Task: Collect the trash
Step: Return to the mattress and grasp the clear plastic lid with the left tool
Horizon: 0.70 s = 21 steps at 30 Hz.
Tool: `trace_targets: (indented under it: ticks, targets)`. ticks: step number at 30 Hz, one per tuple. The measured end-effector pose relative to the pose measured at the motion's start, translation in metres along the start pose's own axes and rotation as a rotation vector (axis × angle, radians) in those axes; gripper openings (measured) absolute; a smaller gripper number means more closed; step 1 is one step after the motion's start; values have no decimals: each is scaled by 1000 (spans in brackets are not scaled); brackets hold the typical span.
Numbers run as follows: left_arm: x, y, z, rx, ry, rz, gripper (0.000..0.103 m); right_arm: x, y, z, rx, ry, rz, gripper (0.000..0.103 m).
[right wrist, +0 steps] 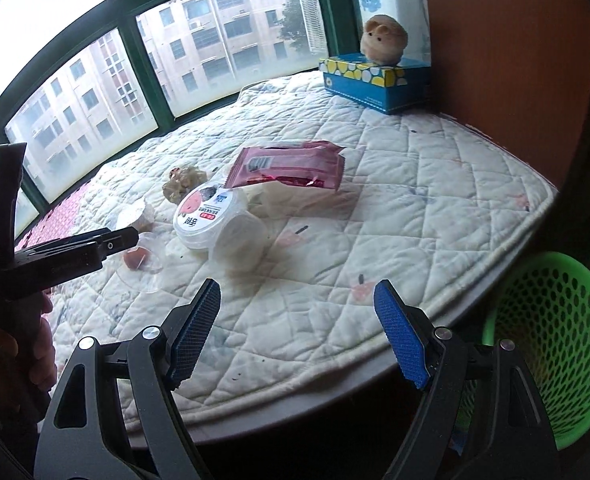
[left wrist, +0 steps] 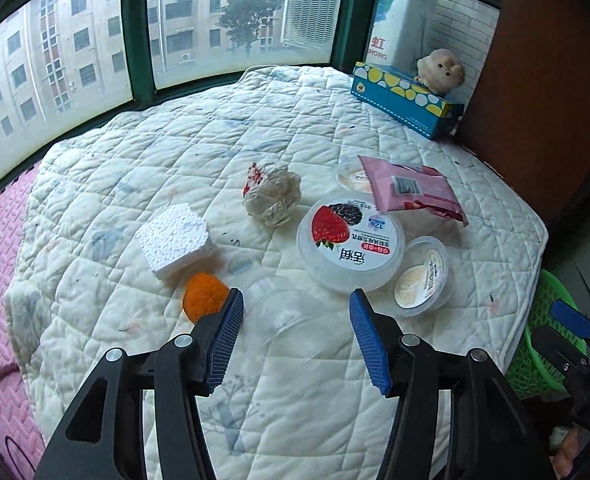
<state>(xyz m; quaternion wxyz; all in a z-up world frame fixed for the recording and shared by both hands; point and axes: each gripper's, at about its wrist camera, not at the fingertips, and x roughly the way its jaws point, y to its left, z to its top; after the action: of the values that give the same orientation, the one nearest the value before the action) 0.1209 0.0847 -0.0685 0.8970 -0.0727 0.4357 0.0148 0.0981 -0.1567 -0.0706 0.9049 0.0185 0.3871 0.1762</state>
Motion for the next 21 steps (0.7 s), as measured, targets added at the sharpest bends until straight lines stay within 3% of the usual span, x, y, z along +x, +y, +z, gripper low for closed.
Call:
trace_targets:
  ticks: [12, 21]
  targets:
    - [28, 10, -6, -105, 58, 9, 67, 19, 5, 2, -6, 35, 4, 79]
    - [36, 12, -10, -135, 82, -48, 63, 35, 11, 6, -13, 56, 24, 79]
